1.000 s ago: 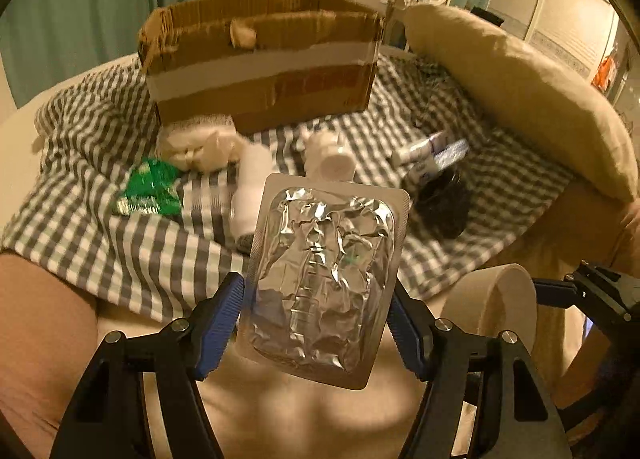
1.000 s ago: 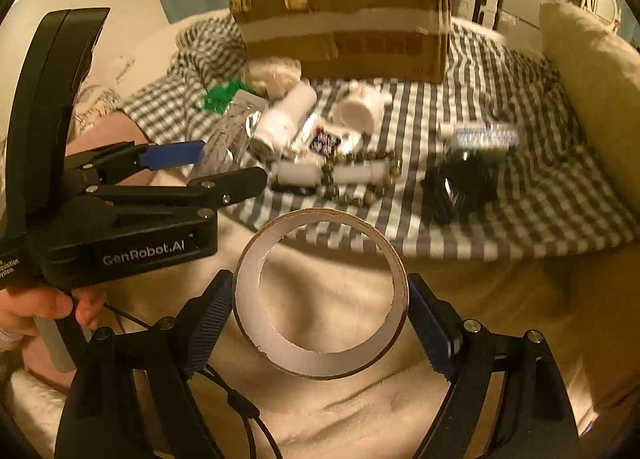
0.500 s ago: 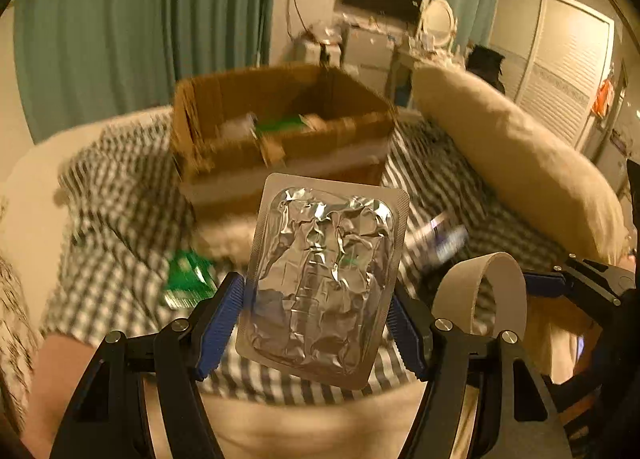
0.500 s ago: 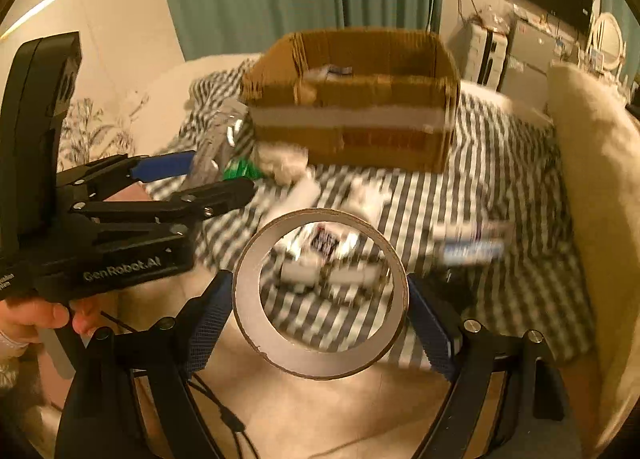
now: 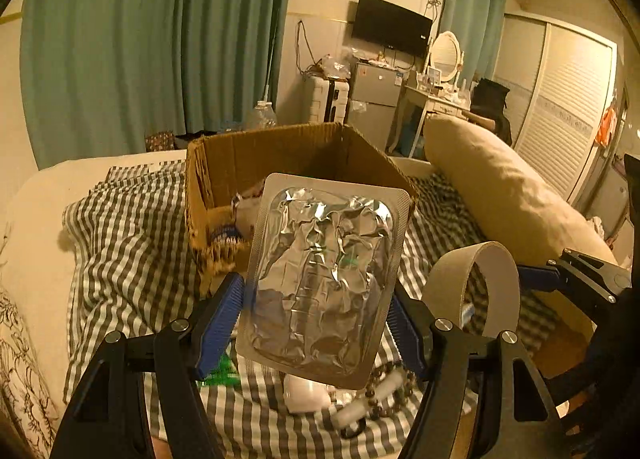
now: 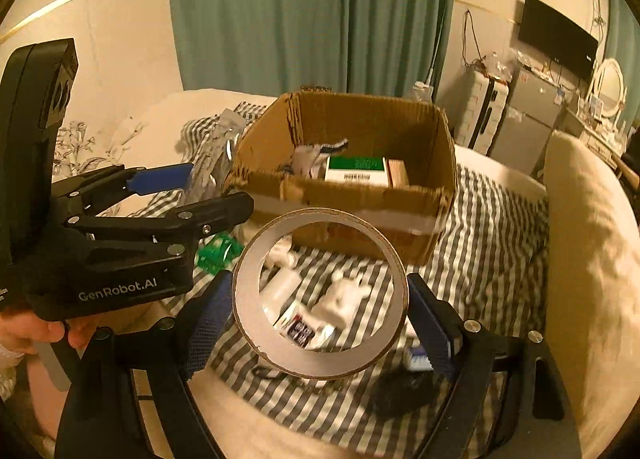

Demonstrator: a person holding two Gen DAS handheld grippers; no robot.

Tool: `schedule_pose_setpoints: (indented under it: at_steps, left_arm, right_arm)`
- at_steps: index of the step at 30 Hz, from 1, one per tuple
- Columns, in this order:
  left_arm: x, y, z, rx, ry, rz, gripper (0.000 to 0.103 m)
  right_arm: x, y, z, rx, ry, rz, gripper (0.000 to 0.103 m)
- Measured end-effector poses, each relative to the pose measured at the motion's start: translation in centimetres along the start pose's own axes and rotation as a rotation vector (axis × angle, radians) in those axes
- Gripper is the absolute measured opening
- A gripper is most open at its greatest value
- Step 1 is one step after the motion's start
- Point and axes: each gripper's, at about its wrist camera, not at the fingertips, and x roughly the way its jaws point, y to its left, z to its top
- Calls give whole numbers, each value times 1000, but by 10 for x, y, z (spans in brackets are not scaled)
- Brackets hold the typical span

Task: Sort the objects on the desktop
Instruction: 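Carry the blister pack and tape roll into the cardboard box and release both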

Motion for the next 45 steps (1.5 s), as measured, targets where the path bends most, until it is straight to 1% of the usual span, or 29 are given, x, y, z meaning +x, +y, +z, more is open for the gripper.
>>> schedule_pose_setpoints:
  at_steps: [5,9,13,17,20,23,26,30,33,35,37,41,45]
  left_arm:
    - [5,8,19,-28,-42,16,71]
    - [14,22,38,-65,-63,10,71]
    - [24,34,56,-102,-91,17,71]
    - [41,46,75,-133,-105,29,71]
    - [57,54,81,-146,-97,20,71]
    - [71,59,80,-145,-85,27,71]
    - [86,65,78,-153,-51,21,71]
    - [99,69,70,-112,-19,59,71]
    - [103,69,65,-111,0,55,71]
    - [106,68,62,-99,3,64,71]
    - [112,66,60,-87,24,69,71]
    - [118,67,57,-96,40,69,71]
    - [121,71,55,-115,46,75,72]
  right_arm:
    - [10,-5,21,-10,-4,-6,84]
    - [18,-9,40,-42,-23,-35,84]
    - [30,-22,66,-56,-31,-55,84]
    - [41,-38,90,-50,-57,-89,84]
    - [52,-51,103,-36,-64,-105,84]
    - [69,-59,110,-30,-57,-116,84]
    - [88,-66,114,-8,-42,-109,84]
    - [108,-72,112,23,-28,-92,84]
    - [121,-76,108,41,-15,-81,84]
    - [125,-79,108,54,-8,-75,84]
    - [129,-82,106,64,0,-64,84]
    - [133,-82,106,65,1,-66,84]
    - [135,-85,105,85,-4,-48,85]
